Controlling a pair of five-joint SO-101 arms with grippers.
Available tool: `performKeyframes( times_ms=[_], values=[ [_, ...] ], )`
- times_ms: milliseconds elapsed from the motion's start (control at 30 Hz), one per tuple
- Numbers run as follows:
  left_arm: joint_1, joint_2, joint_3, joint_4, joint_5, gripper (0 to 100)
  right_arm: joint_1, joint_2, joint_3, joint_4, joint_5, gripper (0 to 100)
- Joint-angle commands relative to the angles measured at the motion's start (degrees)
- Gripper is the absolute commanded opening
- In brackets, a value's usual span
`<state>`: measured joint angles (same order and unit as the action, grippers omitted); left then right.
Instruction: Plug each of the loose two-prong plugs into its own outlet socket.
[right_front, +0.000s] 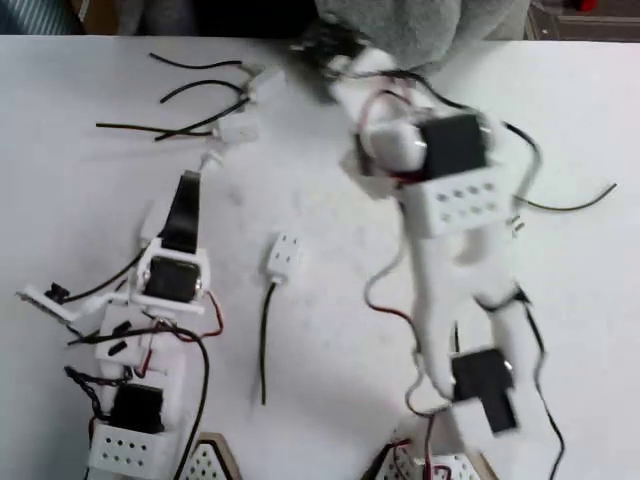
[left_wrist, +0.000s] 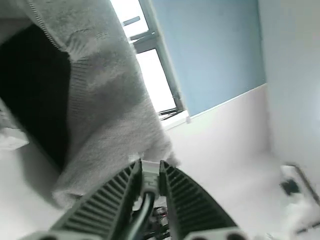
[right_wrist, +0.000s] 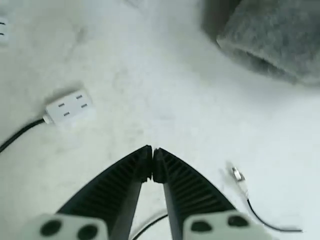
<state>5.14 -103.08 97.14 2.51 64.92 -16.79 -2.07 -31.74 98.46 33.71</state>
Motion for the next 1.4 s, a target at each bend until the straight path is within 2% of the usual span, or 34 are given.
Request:
performKeyframes(
  times_ms=[0, 233, 367, 500, 567, 700, 767, 1000, 1200, 1367],
  values=[
    [-0.57, -0.66, -0.26, 5.27, -8.35, 3, 8.92, -11.56, 11.87, 0.04, 0.35, 1.8],
    [-0.57, -0.66, -0.35, 13.19, -25.41, 3, 21.14, -19.74, 31.65, -2.77, 0.26, 1.8],
    [-1.01, -0.66, -0.97, 17.23, -36.13, 3, 22.20, -21.76, 44.57, -8.92, 0.18, 1.9],
    [-2.51, -0.66, -4.57, 21.98, -50.99, 2, 22.55, -23.78, 54.68, -14.20, 0.18, 1.9],
    [-1.98, -0.66, -5.54, 22.33, -55.21, 2, 22.46, -24.84, 58.81, -16.13, 0.18, 1.9],
    [-1.80, -0.66, -6.24, 22.51, -56.09, 3, 23.60, -26.77, 66.46, -20.53, 0.00, 1.9],
    [-1.80, -0.57, -6.95, 23.12, -57.67, 2, 23.96, -27.21, 70.68, -23.69, -2.55, 1.9],
    [-1.19, 2.15, -16.79, 30.24, -60.66, 2, 27.38, -27.21, 83.87, -35.12, -7.91, 1.9],
    [0.92, 25.63, -31.82, 31.21, -62.59, 2, 27.74, -27.21, 90.99, -41.19, -8.97, 1.9],
    [2.42, 44.62, -51.78, 41.58, -62.59, 2, 27.74, -27.21, 94.51, -44.53, -8.88, 1.9]
  ],
)
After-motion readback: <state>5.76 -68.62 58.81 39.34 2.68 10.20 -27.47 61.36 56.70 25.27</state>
